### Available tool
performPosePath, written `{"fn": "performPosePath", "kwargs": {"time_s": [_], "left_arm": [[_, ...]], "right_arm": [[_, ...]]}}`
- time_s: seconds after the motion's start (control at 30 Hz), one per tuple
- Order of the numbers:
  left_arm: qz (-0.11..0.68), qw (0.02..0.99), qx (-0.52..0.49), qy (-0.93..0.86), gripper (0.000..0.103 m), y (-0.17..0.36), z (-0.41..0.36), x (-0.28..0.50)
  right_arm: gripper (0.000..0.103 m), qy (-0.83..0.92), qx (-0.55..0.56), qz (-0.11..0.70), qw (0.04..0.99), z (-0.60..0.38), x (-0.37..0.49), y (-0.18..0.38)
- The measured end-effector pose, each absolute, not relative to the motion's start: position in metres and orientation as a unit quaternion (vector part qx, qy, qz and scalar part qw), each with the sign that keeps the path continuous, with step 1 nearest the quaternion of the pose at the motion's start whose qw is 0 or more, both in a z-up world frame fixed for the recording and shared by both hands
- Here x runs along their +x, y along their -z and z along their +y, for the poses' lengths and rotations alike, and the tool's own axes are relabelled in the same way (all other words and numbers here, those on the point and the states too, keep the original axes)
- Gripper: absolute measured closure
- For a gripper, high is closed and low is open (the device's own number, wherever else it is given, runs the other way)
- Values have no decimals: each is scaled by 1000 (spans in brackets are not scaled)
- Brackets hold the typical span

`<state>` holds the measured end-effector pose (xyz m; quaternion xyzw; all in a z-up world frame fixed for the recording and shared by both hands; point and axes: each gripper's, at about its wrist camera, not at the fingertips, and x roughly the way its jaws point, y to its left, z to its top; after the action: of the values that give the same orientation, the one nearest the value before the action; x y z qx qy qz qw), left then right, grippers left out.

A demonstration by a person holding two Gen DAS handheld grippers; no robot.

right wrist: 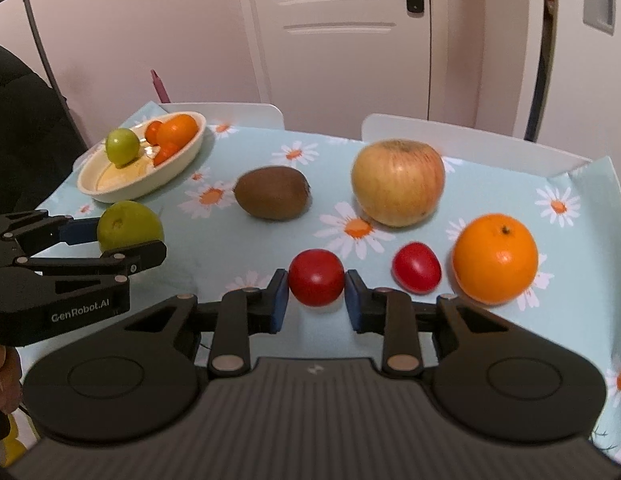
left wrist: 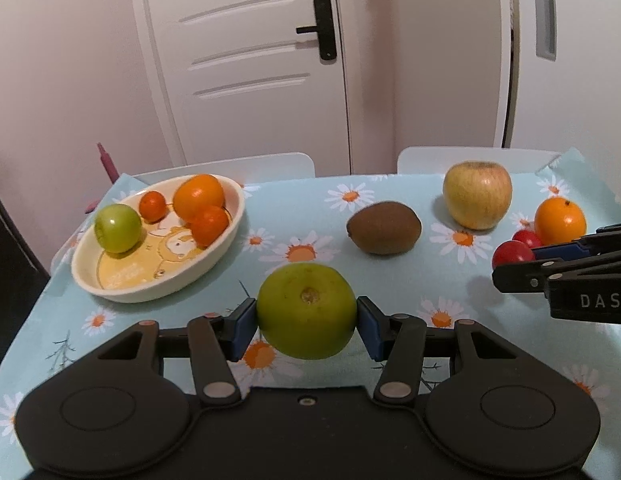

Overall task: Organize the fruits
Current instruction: 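Grasp the second green apple with the left gripper while the right gripper grasps a red tomato, then carry both fruits to the bowl while the left gripper releases the green apple inside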

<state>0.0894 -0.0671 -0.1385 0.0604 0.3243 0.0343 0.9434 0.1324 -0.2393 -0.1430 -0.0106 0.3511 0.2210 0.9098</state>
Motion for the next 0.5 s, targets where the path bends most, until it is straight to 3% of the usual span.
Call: {"fn": "performPosePath", "kwargs": {"time_s": [0.5], "left_arm": [[296, 951, 39, -81, 46, 71, -30, 63]], "right_arm": [[58, -268, -17, 333, 904, -206, 124, 78]]}}
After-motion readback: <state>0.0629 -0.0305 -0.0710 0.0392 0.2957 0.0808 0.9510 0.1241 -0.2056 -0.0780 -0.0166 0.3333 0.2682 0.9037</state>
